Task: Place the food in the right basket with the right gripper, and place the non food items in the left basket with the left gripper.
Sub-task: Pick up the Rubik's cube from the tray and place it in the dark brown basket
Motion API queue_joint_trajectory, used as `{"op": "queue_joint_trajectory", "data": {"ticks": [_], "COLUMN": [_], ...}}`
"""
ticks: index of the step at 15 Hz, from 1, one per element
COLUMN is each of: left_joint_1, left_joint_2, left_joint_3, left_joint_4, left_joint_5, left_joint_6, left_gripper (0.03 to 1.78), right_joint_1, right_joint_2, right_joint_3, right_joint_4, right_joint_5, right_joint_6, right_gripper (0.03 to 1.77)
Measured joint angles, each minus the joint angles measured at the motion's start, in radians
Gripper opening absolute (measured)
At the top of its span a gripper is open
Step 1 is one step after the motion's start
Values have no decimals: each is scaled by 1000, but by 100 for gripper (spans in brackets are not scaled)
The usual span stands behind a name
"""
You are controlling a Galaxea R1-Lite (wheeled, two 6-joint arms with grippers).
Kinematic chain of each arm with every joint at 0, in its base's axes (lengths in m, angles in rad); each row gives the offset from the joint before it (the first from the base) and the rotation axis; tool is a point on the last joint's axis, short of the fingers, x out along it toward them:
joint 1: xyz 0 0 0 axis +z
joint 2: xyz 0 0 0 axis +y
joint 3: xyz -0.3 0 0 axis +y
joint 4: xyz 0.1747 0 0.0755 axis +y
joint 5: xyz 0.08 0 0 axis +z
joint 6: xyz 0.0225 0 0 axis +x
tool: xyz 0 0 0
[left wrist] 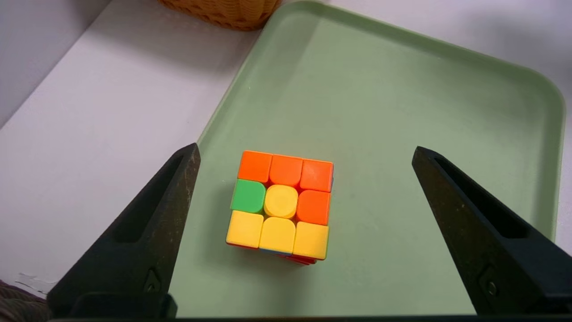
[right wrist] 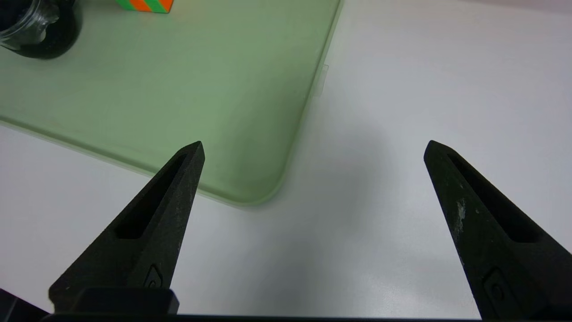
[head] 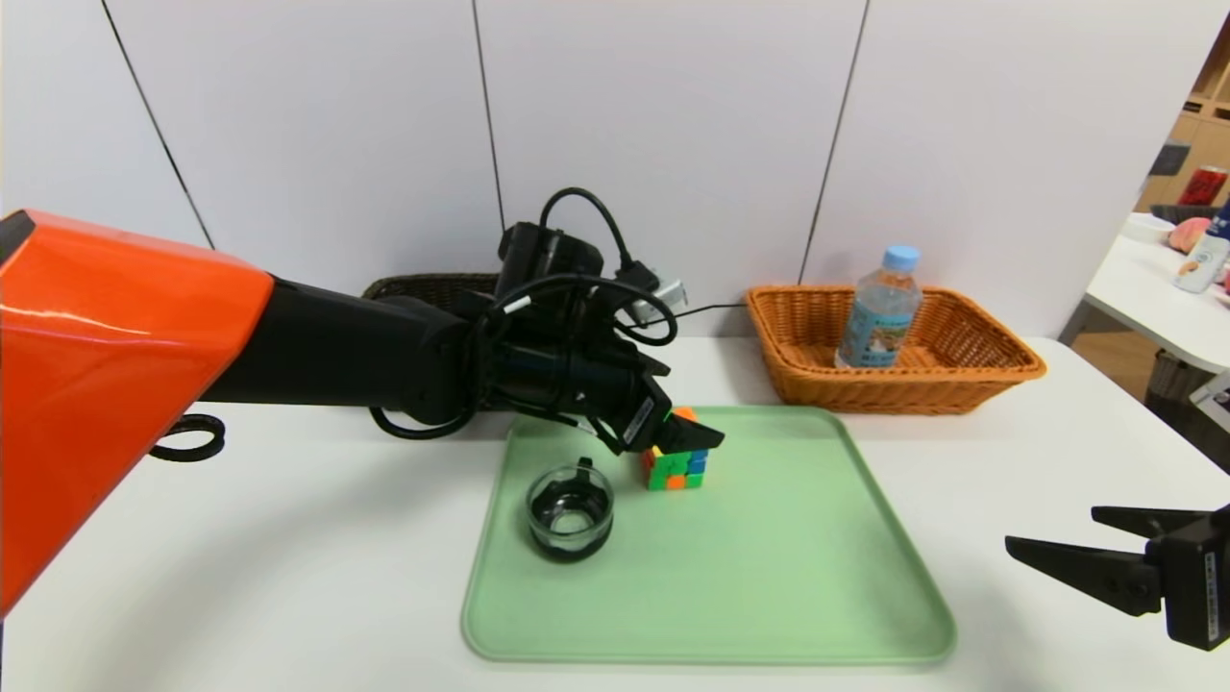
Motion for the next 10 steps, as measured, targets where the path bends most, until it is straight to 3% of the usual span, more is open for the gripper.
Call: {"op": "queue_joint_trajectory", "data": {"ticks": [4,10], "left_joint_1": [-1,6], "left_joint_2": [36,80], "left_joint_3": [-70,-168], "left_joint_4": [136,286], "left_joint_5": [0,5], "left_joint_6": [10,102], "left_gripper": [169,169], "right_joint_1": [-4,-6], "right_joint_2": [0,-4], "right_joint_3": [15,32], "right_joint_4": [0,-11], "right_joint_5": [0,0], "right_joint_6": [0,0], "right_gripper": [169,169]}}
